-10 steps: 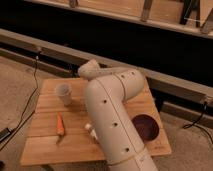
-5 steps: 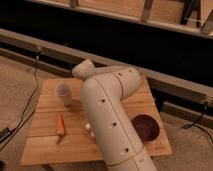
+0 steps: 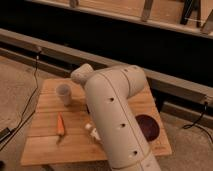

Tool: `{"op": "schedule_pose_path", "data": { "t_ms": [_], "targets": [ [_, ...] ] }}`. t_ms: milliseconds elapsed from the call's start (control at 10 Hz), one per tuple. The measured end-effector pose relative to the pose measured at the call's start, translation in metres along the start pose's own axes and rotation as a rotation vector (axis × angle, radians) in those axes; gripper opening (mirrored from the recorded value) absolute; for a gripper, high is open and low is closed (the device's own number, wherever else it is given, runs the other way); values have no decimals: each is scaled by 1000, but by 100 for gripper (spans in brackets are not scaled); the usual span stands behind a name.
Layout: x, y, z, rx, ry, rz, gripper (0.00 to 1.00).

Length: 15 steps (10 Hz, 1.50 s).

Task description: Wipe the white sponge on the table

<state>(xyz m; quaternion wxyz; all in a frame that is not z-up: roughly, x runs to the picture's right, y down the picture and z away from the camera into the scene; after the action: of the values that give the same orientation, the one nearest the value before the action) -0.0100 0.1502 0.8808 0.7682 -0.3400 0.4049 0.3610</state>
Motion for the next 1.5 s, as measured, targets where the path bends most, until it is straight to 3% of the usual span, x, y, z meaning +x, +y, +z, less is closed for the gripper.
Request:
{"op": "schedule_pose_path", "data": {
  "t_ms": [300, 700, 1100, 1500],
  "targets": [
    [25, -8, 13, -16, 26, 28, 0],
    [51, -41, 27, -22, 60, 108, 0],
    [54, -74, 36, -24, 69, 183, 0],
    [41, -109, 34, 35, 63, 260, 0]
  ]
}}
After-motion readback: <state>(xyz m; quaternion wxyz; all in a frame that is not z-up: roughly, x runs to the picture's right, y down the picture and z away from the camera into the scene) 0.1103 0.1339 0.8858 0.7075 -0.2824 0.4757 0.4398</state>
